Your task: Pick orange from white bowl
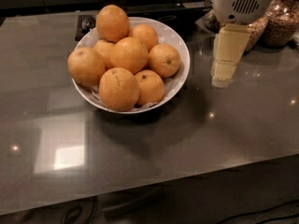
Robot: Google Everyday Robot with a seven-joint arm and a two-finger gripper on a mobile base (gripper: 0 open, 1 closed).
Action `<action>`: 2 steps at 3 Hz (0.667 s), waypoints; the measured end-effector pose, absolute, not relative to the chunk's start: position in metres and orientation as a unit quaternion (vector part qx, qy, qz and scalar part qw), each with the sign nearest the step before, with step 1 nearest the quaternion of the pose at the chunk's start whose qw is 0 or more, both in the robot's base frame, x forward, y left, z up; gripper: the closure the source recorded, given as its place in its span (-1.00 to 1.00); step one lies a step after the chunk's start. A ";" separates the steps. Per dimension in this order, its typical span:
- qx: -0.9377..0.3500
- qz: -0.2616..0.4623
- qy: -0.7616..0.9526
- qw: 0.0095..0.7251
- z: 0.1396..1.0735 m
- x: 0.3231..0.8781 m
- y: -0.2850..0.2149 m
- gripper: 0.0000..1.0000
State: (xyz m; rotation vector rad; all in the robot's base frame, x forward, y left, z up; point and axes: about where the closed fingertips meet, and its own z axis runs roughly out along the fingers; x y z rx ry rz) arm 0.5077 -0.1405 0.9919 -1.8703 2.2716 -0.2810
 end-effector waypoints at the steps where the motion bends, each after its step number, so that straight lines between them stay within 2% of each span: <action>1: -0.633 -0.096 0.759 0.114 0.995 0.511 -0.135 -1.00; 2: -0.642 -0.095 0.749 0.136 1.006 0.519 -0.119 -1.00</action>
Offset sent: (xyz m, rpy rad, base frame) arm 0.0086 0.0348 0.0196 0.0517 -0.0347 0.0775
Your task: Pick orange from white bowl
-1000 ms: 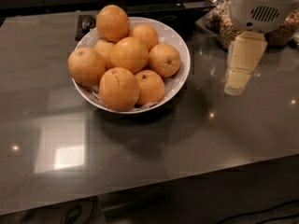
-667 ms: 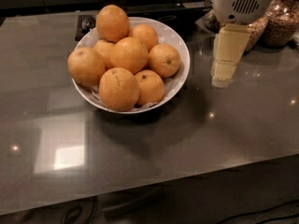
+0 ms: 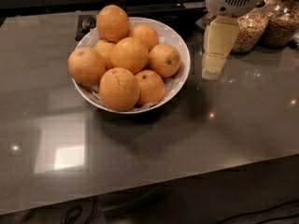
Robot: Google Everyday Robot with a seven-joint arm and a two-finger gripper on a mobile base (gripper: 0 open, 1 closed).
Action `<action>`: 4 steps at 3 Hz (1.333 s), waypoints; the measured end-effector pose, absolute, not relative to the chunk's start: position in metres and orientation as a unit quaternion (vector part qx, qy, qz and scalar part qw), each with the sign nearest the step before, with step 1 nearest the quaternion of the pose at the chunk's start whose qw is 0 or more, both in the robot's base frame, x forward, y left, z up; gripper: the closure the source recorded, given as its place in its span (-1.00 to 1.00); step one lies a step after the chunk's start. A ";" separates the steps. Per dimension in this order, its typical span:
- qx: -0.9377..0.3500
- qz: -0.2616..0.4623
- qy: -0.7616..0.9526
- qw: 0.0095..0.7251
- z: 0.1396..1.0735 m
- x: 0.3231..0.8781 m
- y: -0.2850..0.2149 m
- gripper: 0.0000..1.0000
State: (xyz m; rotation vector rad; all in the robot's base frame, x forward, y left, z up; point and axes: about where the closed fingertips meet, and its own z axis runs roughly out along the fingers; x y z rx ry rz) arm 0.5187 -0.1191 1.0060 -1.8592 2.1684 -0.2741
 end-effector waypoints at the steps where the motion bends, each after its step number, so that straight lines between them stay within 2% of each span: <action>1: -0.661 -0.088 0.733 0.136 1.006 0.530 -0.100 -1.00; 4: -0.700 -0.071 0.696 0.145 0.997 0.545 -0.067 -1.00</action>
Offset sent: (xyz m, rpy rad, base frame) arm 0.0103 0.0491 -0.0200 -0.0400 0.1370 0.1702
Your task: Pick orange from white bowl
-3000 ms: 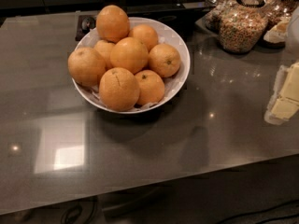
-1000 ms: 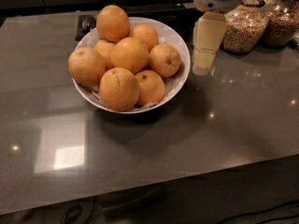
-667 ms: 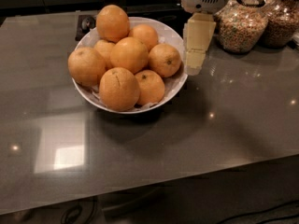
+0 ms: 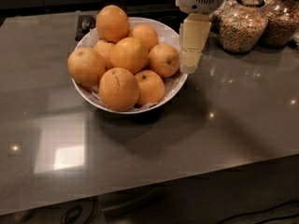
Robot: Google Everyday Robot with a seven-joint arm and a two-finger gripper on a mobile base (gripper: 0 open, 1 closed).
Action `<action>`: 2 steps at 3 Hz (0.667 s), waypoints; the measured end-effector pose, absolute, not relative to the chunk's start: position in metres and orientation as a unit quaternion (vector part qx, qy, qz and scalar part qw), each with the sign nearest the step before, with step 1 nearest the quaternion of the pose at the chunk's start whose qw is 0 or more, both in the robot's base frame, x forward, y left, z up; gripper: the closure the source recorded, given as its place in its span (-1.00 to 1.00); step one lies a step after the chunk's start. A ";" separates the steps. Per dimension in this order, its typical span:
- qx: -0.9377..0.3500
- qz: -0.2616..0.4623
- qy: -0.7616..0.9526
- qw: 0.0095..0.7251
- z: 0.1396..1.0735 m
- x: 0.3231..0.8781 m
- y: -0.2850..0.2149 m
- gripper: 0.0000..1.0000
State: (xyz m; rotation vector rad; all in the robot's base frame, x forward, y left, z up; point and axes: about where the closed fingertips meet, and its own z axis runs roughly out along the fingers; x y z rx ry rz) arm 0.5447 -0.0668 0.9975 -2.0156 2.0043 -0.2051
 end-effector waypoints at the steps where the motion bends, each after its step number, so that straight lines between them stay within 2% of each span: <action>1: -0.710 -0.075 0.681 0.163 1.013 0.544 -0.044 -1.00; 2: -0.727 -0.075 0.660 0.173 1.024 0.545 -0.022 -1.00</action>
Offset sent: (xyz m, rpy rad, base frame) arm -0.0097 0.0620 0.0364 0.0000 -0.0281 0.1471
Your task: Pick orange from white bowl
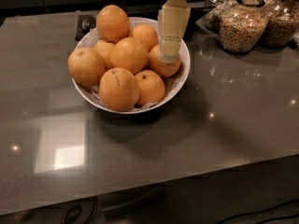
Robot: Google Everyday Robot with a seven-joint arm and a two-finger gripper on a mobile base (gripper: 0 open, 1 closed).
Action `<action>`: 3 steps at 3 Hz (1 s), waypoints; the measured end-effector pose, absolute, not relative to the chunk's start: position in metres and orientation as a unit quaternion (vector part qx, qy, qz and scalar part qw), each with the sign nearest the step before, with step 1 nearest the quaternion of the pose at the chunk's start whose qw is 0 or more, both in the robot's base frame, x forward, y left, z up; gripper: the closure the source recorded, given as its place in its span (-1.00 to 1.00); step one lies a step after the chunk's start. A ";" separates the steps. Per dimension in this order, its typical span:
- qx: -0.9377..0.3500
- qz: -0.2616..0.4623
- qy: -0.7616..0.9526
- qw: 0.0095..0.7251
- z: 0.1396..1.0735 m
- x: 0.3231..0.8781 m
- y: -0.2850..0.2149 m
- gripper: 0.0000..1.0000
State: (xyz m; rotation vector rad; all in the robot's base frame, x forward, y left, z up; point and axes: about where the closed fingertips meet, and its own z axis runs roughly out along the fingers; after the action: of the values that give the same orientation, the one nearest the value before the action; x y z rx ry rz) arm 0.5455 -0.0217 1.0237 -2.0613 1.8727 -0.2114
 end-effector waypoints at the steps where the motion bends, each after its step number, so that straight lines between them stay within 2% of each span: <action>1: -0.741 -0.071 0.645 0.175 1.027 0.547 -0.007 -0.64; 2: -0.750 -0.071 0.635 0.168 1.023 0.551 0.003 -0.18; 3: -0.757 -0.072 0.631 0.155 1.015 0.561 0.010 -0.31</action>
Offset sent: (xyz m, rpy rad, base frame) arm -0.0028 0.0228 -0.0087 -0.0785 0.0765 0.0902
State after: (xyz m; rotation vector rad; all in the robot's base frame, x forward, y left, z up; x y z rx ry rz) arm 0.5614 0.0099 1.0152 -2.1697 1.8069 -0.2077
